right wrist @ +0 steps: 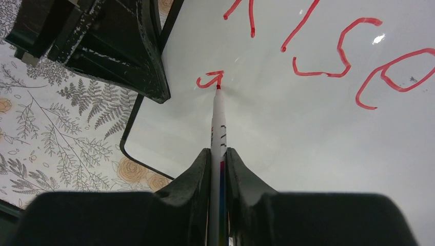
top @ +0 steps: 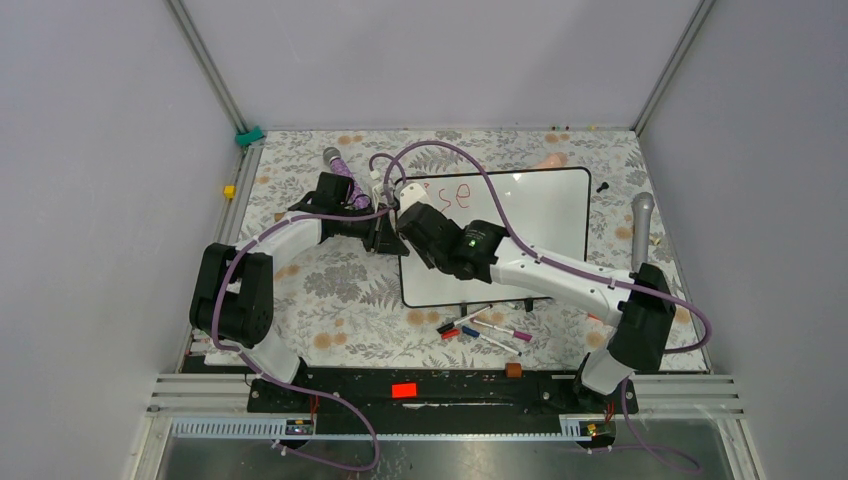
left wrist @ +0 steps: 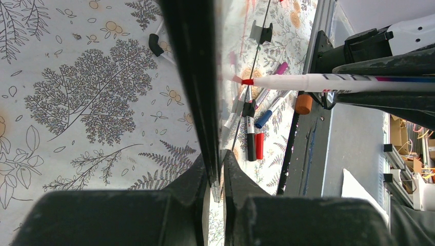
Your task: Write a sentence on the whiteboard
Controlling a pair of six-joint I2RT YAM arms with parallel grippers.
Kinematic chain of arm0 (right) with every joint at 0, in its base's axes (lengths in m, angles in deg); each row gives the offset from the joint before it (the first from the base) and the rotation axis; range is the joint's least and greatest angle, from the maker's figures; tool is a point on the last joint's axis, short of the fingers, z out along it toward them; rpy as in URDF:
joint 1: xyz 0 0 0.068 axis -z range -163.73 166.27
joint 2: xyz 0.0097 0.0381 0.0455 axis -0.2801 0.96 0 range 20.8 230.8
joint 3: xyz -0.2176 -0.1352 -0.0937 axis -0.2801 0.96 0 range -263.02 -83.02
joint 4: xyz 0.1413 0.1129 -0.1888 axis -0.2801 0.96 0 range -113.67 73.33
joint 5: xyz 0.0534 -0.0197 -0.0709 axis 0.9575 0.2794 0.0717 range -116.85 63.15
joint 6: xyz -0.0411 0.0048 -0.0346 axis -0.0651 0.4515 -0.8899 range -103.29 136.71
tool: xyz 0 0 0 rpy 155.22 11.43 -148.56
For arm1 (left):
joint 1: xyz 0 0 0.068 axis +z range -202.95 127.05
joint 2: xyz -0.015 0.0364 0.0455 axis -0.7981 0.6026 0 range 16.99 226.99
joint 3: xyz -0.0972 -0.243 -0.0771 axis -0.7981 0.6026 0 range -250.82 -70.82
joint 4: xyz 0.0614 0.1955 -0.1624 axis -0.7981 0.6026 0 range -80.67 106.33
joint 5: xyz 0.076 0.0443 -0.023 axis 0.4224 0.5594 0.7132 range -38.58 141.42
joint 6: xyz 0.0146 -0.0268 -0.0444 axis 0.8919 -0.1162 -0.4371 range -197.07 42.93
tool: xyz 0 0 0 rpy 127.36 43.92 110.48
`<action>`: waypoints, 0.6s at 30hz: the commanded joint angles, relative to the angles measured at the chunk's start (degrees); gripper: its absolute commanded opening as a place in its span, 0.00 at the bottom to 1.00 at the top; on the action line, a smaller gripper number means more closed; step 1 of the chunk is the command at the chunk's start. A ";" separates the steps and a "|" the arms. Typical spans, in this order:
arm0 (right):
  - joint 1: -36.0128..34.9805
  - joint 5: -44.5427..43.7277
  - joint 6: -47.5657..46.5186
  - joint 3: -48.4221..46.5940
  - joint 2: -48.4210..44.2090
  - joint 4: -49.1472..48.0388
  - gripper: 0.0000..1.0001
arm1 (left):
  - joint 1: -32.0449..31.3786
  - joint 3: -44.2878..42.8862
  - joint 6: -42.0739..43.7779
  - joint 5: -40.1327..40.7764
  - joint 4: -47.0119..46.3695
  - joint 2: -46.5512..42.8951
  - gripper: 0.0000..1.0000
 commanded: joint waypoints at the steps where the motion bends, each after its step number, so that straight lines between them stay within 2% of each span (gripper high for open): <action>1: 0.96 -0.03 1.34 1.51 -1.68 1.73 0.00 | -1.63 0.85 4.85 8.97 3.21 0.39 0.00; 11: 0.92 -0.67 1.20 0.32 -4.33 2.07 0.00 | -1.63 0.78 4.88 8.87 3.17 0.40 0.00; 18: 1.28 -0.78 -1.90 1.29 -8.52 -4.11 0.00 | -1.66 0.96 4.93 8.71 3.14 0.22 0.00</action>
